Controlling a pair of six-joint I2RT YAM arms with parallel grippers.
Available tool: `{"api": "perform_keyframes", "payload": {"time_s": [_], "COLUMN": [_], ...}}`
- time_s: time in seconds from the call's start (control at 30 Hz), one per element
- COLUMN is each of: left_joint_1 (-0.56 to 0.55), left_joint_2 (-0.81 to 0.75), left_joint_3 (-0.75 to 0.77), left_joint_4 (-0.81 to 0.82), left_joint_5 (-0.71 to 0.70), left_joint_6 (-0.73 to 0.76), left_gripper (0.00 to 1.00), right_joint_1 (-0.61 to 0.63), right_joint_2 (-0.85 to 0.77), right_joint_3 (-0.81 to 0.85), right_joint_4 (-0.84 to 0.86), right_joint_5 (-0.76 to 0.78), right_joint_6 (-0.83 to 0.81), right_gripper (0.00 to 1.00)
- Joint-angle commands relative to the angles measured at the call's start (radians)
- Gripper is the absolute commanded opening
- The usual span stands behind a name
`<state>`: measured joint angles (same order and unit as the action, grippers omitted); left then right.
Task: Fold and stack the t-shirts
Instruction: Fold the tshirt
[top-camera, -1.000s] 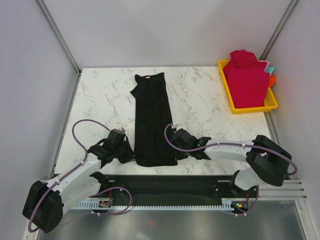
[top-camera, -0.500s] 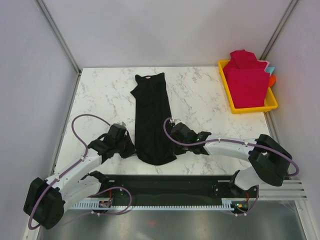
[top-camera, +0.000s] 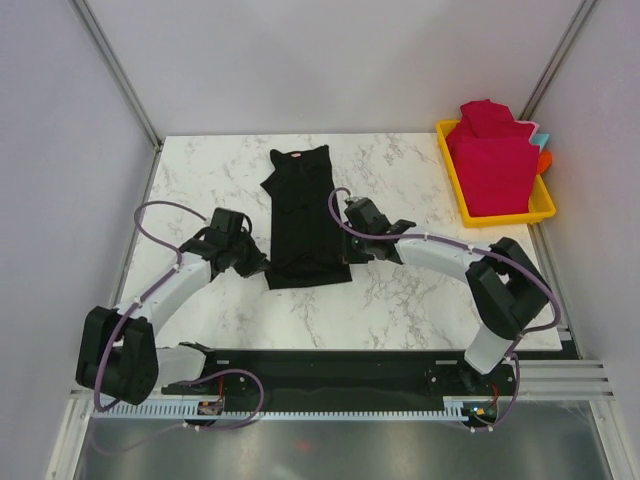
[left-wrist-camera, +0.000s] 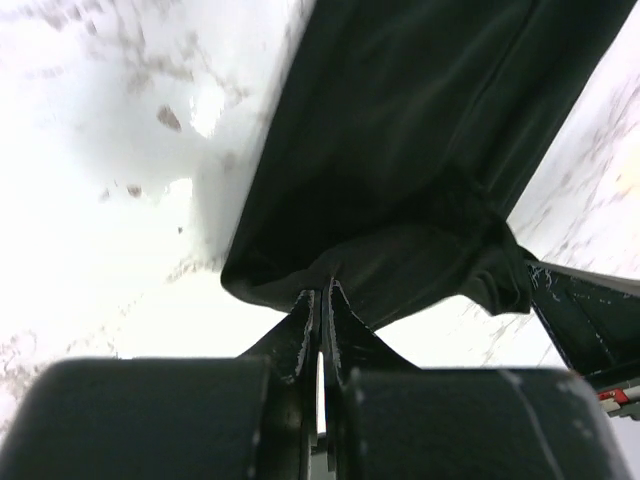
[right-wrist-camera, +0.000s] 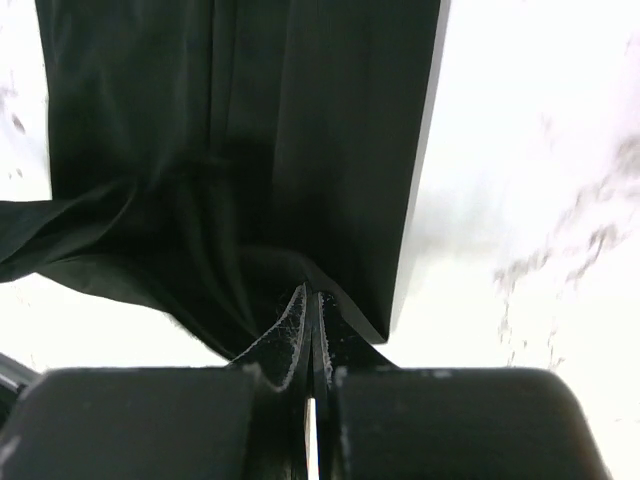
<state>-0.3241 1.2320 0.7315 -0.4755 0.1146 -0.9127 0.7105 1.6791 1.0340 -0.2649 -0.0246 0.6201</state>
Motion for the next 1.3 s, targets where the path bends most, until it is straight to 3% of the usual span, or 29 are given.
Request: {"api": "perform_keyframes", "payload": {"time_s": [0.0, 0.53, 0.93, 0.97, 1.0, 1.03, 1.07, 1.1, 1.13, 1.27], "left_joint_1": [0.049, 0.129, 0.194, 0.198, 0.203, 0.209, 0.215, 0.220, 0.224, 0.220], "left_joint_2": [0.041, 0.463, 0.653, 0.690, 0.708, 0.736, 0.754, 0.777, 0.776, 0.689], "left_joint_3": [0.072, 0.423, 0.612, 0.640, 0.658, 0.678, 0.712, 0.720, 0.720, 0.617], "left_joint_4": [0.078, 0.149, 0.210, 0.221, 0.218, 0.218, 0.201, 0.192, 0.192, 0.207], "left_joint_5": [0.016, 0.080, 0.163, 0.195, 0.207, 0.223, 0.243, 0.250, 0.260, 0.215], "left_joint_6": [-0.038, -0.015, -0.051, -0.048, -0.045, -0.037, -0.035, -0.034, -0.022, 0.009], "left_gripper": [0.02, 0.02, 0.02, 0.09, 0.30, 0.71, 0.85, 0.95, 1.00, 1.00], "right_joint_1": [-0.031, -0.178, -0.226, -0.227, -0.227, -0.233, -0.236, -0.240, -0.240, -0.244], "right_joint_2": [0.043, 0.310, 0.484, 0.493, 0.502, 0.514, 0.516, 0.512, 0.508, 0.432], "right_joint_3": [0.127, 0.478, 0.733, 0.765, 0.776, 0.782, 0.785, 0.784, 0.778, 0.645], "right_joint_4": [-0.007, -0.069, -0.066, -0.068, -0.068, -0.066, -0.063, -0.060, -0.057, -0.002], "right_joint_5": [-0.011, -0.049, -0.083, -0.074, -0.060, -0.020, -0.006, 0.006, 0.015, 0.018], "right_joint_6": [-0.025, -0.030, -0.042, -0.045, -0.045, -0.046, -0.048, -0.051, -0.065, -0.071], "right_gripper": [0.00, 0.00, 0.00, 0.17, 0.34, 0.47, 0.61, 0.66, 0.69, 0.68]}}
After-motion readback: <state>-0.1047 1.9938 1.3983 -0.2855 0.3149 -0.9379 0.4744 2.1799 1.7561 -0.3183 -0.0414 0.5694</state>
